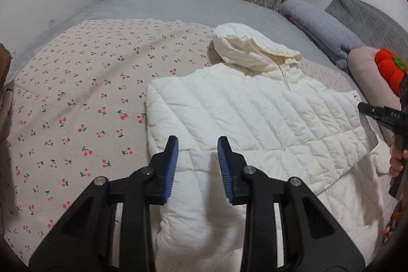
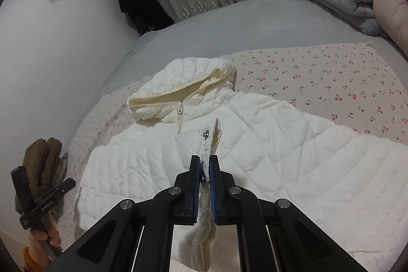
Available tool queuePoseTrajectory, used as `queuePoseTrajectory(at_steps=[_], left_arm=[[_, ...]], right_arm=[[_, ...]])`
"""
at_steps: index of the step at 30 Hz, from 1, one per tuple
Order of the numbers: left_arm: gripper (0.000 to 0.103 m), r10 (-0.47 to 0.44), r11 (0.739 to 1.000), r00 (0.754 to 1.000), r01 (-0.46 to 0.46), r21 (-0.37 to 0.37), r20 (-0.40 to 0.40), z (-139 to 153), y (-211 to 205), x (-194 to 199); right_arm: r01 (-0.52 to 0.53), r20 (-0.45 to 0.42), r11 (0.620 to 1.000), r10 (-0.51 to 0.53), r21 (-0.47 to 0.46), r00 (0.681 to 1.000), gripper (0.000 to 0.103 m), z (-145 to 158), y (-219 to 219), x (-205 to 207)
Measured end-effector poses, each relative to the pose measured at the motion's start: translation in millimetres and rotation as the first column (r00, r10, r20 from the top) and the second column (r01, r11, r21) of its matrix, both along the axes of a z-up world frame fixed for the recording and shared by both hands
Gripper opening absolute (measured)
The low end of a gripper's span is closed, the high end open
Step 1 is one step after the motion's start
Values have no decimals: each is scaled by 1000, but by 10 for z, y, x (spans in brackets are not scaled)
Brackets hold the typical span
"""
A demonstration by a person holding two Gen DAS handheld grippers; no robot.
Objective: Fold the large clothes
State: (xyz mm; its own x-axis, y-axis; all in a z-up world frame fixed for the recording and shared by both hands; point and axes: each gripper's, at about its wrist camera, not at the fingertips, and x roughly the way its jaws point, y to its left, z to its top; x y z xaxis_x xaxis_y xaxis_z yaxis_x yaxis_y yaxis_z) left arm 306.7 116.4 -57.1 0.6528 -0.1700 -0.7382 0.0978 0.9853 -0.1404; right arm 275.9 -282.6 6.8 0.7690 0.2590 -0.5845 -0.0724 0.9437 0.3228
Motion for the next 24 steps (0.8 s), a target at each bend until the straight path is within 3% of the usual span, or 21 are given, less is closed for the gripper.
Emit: queuePoseTrajectory(at_steps=[3,8,13,17,21,24], left_arm=[[34,15,995,1000,-14,103,-13,-226,-122,97],[34,18,992,1000,-17,124,-9,-432,-137,198],[34,-10,988,1000,10,153,3,-549,-179,225],[34,-13,988,1000,13,157,-2,-506,-186,219],[34,-41,990,999,42,131,-6,-332,-197,144],[35,-91,990,996,91,109,-6,-160,-301,63]], right_arm=[[31,-24,998,-32,-47,999,7,-165,-48,-10],[71,-59,992,-78,-108,995,7,-447,-130,-27],[75,-53,972,-89,-224,995,7,-713,-25,-98],[68,-60,986,-78,-152,995,9,-790,-94,-111],[71,-44,991,-76,-115,996,25,-642,-163,-222],[73,-6,990,-74,-121,997,30,-512,-130,-326]])
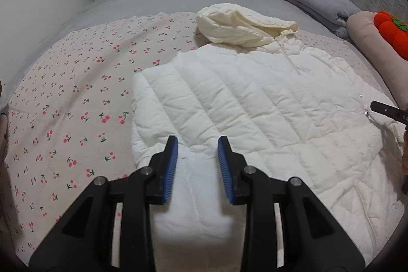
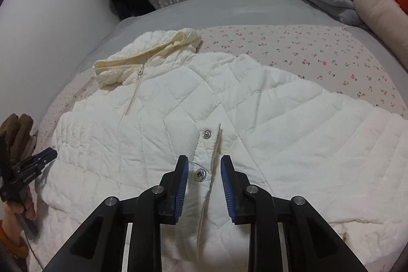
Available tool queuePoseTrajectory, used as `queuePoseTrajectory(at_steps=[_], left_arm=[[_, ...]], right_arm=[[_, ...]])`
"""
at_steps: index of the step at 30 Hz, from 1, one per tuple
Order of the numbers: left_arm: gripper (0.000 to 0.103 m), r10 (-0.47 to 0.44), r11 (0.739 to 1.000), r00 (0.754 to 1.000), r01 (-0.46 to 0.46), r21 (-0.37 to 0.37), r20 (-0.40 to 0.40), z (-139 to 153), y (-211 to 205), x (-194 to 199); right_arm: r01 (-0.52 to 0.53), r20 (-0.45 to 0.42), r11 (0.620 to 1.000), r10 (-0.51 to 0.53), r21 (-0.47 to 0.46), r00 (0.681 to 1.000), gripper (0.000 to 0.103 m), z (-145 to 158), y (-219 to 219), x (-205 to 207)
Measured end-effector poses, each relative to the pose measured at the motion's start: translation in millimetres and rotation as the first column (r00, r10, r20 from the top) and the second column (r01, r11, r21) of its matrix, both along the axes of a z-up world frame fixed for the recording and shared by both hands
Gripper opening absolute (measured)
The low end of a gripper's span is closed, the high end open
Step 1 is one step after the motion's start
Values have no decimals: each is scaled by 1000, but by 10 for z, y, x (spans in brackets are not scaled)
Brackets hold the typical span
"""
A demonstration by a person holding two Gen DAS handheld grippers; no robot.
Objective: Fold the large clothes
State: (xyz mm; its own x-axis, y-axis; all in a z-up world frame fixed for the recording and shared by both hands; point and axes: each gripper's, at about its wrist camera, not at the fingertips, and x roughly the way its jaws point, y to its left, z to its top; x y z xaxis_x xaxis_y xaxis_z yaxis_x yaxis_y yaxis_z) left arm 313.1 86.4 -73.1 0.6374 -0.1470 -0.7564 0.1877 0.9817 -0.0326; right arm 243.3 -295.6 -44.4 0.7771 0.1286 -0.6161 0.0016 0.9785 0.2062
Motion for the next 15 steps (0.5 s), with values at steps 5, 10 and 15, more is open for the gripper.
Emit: queuePoseTrajectory(at_steps=[5,10,15], left_arm=[[52,-90,996,996,89,18,25,90,-286,-154],[54,-93,995,995,94,29,-34,-260,-407,-181],[59,-64,997,998,63,-35,-28,-201,-306,-194]], right_arm=[[-28,9,996,29,-86,1000,32,3,169,-84],[-25,-70,982,12,-186,997,34,-305,258,11],[-1,-61,985,-10,-175,998,44,-140,231,-144]])
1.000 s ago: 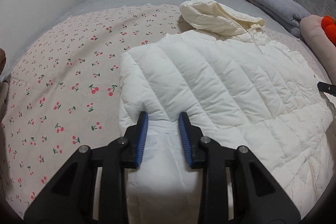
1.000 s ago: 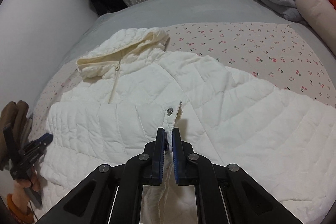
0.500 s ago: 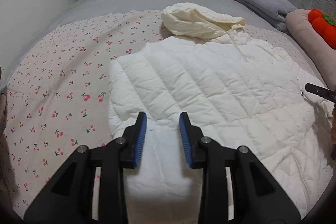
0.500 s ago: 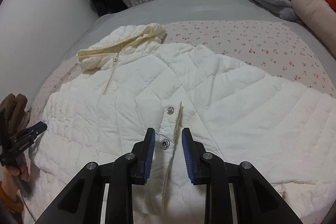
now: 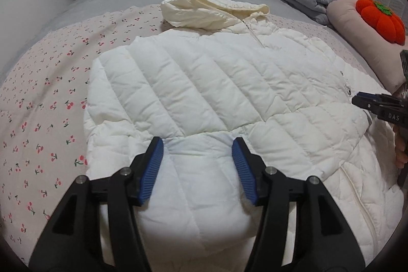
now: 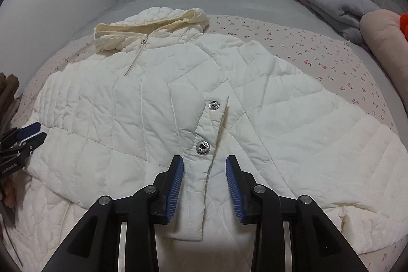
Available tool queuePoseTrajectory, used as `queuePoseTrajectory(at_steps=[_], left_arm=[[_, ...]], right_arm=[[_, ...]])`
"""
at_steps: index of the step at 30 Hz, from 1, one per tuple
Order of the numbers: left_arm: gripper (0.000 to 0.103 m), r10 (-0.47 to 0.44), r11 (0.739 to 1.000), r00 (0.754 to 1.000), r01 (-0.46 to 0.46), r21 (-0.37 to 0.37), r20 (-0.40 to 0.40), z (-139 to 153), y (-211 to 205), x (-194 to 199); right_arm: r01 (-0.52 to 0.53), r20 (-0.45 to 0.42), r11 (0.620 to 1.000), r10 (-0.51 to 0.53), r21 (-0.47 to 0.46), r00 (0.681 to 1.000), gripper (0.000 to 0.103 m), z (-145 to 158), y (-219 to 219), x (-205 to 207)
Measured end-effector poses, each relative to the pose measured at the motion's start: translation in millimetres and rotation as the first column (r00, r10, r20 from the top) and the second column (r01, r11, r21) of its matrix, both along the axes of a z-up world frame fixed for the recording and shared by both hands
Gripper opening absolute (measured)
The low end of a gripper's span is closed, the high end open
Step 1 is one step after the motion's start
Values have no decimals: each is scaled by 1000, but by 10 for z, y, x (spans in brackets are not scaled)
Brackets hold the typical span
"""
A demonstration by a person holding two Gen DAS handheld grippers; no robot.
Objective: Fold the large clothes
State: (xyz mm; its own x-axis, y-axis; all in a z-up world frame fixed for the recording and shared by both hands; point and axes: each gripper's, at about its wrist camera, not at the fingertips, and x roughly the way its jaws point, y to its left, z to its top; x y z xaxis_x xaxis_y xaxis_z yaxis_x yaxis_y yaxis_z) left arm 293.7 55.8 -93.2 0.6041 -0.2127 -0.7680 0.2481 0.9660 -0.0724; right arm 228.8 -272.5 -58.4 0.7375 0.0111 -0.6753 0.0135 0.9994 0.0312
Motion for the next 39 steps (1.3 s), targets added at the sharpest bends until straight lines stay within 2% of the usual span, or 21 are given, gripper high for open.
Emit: queuePoseTrajectory(at_steps=[1,3,5,8,9,16,21,29,32,35,39], left_arm=[[60,17,1000,1000,-17,-12,-10,53,25,-13],[66,38,999,999,-39,-26,-16,196,43,-76],[70,27,998,1000,-28,-48,-16,353,38,-167],[84,10,994,1000,-12,-109,-22,593,16,-372],[85,10,992,1000,-13,-122,-23,662,0,-451],[93,27,991,998,-34,-133,-52,853,-125,-840],[95,56,989,995,-66,-134,-77,810,-127,-1018],[95,154,979,984,-164,-124,-89,732,-94,-1105],[95,158,979,983,-169,-116,-94,716,-127,-1086],[95,147,983,984,-156,-96,-96,707,-186,-1050],[95,128,988,987,-136,-79,-95,721,-263,-1023]], right_arm=[[2,23,1000,-3,17,1000,49,74,-44,-98],[22,64,999,-24,40,998,69,200,-150,-299],[50,97,996,-57,69,994,77,302,-302,-512],[96,122,986,-113,136,986,81,377,-605,-836],[111,123,982,-131,156,984,82,385,-700,-918],[278,91,925,-310,260,946,83,266,-1499,-1520],[440,56,843,-478,310,877,83,110,-2097,-1880],[593,-24,698,-639,401,769,83,-197,-2896,-2216],[628,-62,647,-673,433,737,83,-327,-3130,-2245],[638,-80,610,-690,469,719,83,-439,-3301,-2242],[637,-55,598,-707,487,705,83,-469,-3415,-2171]])
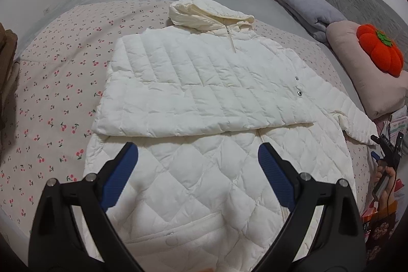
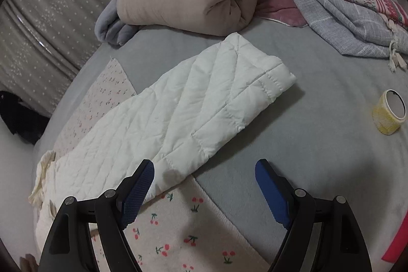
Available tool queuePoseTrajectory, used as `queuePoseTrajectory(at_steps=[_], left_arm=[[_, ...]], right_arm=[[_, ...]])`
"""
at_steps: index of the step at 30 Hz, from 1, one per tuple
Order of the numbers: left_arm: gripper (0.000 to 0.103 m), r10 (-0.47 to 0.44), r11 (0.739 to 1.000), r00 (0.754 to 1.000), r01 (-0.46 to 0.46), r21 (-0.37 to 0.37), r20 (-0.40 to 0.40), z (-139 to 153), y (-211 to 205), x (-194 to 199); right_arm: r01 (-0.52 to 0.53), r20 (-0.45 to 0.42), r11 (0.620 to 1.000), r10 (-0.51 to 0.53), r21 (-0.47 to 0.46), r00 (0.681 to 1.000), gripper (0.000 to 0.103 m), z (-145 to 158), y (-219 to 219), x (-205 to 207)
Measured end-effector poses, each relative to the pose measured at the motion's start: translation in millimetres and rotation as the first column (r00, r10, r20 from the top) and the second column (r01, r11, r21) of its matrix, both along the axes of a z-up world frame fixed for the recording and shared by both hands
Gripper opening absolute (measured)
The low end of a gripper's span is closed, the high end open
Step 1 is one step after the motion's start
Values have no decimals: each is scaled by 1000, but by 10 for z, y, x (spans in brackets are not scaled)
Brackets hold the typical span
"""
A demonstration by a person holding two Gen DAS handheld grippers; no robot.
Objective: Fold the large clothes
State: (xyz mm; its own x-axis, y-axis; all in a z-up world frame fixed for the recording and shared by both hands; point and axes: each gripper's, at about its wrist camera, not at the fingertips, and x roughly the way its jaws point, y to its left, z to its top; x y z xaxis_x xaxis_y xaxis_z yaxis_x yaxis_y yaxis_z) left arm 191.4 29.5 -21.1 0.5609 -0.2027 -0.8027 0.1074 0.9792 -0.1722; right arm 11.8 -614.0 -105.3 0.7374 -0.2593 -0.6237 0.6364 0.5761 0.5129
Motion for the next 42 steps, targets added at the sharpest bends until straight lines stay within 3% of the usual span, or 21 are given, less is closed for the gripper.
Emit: queuePoseTrajectory(at_steps=[4,6,7,9,12,17,24,30,36,42], left_arm=[[95,-11,1000,1000,11,10,9,28,-35,13],[95,-12,1000,1000,12,7,10,36,-33,21],[95,-12,1000,1000,12,4,10,42,-29,26],[95,-16,1000,1000,16,4,9,47,-22,38],[95,-35,999,999,35,22,7,58,-29,67],[95,-52,997,999,51,54,15,90,-12,113],[95,-74,995,997,74,60,0,7,-35,209],[95,-73,995,997,74,67,-13,-59,-32,305],[95,-67,997,998,68,39,-13,-26,44,383],[95,-53,998,999,53,21,-6,21,174,460]], right_arm=[[29,-2,999,-29,-32,1000,75,24,-66,86],[40,0,998,-40,-43,999,54,33,-108,135],[40,-5,998,-41,-44,999,48,32,-136,163],[24,-26,998,-25,-61,999,22,54,-185,216],[4,-48,991,-11,-130,999,11,213,-177,237],[-7,-28,962,-1,-272,1000,8,685,-38,267],[-58,49,915,85,-400,995,7,1436,357,399],[-151,77,837,224,-526,971,7,2053,1000,610],[-275,95,730,421,-626,902,7,2475,1878,847],[-415,70,616,609,-670,790,7,2619,2795,1181]])
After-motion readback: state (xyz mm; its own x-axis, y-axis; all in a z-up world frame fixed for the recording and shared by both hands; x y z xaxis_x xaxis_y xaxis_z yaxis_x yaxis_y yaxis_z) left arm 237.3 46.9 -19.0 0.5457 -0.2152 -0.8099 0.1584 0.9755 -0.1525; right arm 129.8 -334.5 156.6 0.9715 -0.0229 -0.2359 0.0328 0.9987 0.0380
